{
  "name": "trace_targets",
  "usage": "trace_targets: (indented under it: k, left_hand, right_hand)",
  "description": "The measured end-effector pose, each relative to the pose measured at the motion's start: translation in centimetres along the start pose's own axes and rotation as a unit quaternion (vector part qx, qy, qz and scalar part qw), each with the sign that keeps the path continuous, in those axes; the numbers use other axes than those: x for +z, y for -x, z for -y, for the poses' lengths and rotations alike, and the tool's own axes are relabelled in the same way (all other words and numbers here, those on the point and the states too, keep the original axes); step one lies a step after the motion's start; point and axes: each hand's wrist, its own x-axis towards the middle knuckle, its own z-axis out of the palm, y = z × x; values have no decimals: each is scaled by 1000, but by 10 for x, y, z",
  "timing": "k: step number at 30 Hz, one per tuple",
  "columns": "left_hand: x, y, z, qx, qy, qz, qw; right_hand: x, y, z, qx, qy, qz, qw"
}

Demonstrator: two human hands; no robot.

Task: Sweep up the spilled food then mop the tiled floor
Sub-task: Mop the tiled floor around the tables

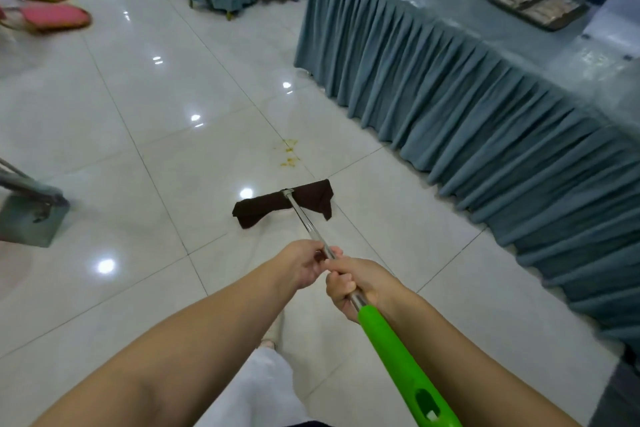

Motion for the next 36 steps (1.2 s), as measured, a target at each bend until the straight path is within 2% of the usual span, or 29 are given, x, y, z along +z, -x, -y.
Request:
trace_targets:
  k: [9,14,25,36]
  left_hand:
    - [11,-80,-171,-3,11,3,1000]
    - [18,-116,-235,-11,20,13,1000]
    - [45,-171,-274,-59,36,-7,998]
    - [86,-236,-293,-60,19,-61,996]
  right_hand:
    - [104,-83,131,12,8,1,1000]
    - [141,-117,184,15,-8,-12,1000]
    - [152,-151,255,56,-33,-66,996]
    - [127,-188,329,100,-47,-51,993]
